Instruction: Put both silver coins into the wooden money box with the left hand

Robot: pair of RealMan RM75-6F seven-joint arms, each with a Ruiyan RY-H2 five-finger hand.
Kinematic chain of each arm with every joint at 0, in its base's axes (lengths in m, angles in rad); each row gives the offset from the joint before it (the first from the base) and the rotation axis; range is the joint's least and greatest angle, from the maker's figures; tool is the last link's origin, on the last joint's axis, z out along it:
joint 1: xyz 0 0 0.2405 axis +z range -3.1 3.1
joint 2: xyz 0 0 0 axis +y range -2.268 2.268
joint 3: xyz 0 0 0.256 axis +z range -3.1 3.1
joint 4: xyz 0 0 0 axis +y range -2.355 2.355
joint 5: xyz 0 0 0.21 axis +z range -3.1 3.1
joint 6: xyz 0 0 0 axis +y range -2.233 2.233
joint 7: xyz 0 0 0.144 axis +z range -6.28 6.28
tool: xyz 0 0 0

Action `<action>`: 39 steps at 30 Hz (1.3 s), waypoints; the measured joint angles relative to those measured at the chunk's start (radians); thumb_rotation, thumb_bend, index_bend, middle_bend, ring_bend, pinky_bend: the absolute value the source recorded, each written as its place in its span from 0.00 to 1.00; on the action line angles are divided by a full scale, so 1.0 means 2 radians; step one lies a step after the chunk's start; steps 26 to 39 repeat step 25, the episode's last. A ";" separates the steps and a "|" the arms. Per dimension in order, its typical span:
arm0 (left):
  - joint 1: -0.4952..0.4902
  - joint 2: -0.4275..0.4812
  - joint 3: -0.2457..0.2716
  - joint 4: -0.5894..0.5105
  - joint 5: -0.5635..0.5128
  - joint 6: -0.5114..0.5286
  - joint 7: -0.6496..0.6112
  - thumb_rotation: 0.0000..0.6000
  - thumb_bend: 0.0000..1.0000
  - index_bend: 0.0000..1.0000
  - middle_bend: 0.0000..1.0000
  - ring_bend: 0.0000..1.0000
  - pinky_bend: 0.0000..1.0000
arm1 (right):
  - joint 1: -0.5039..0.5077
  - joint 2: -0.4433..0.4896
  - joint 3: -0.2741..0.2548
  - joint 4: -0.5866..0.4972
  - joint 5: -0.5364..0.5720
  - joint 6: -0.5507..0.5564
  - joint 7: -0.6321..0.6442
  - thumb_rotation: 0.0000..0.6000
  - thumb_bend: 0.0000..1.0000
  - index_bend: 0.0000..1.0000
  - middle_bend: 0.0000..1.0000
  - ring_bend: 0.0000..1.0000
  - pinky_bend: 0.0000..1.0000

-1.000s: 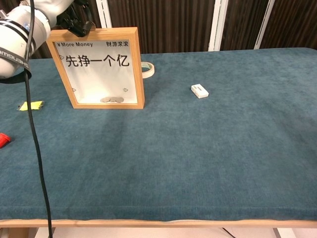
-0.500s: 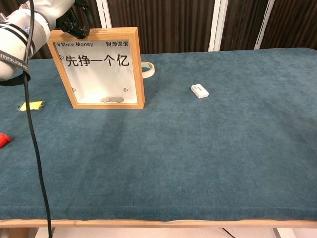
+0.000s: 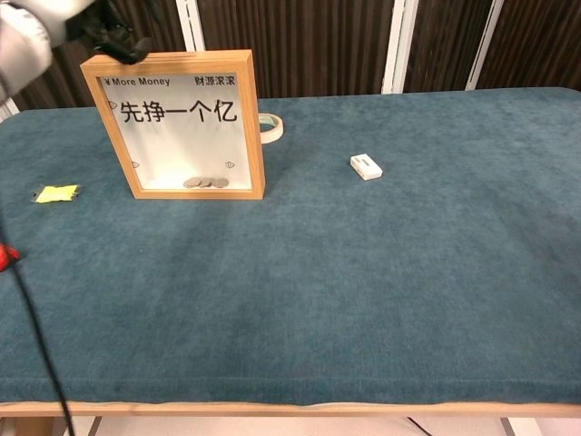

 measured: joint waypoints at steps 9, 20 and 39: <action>0.175 0.143 0.163 -0.127 0.166 0.085 -0.102 1.00 0.42 0.09 0.09 0.01 0.02 | 0.005 -0.014 -0.006 -0.006 -0.010 -0.009 -0.041 1.00 0.10 0.00 0.00 0.00 0.00; 0.331 0.168 0.262 -0.012 0.263 0.205 -0.224 1.00 0.42 0.03 0.00 0.00 0.00 | 0.010 -0.052 -0.018 -0.011 -0.028 -0.016 -0.125 1.00 0.10 0.00 0.00 0.00 0.00; 0.343 0.173 0.255 -0.016 0.267 0.195 -0.229 1.00 0.42 0.02 0.00 0.00 0.00 | 0.010 -0.058 -0.022 -0.012 -0.037 -0.013 -0.132 1.00 0.10 0.00 0.00 0.00 0.00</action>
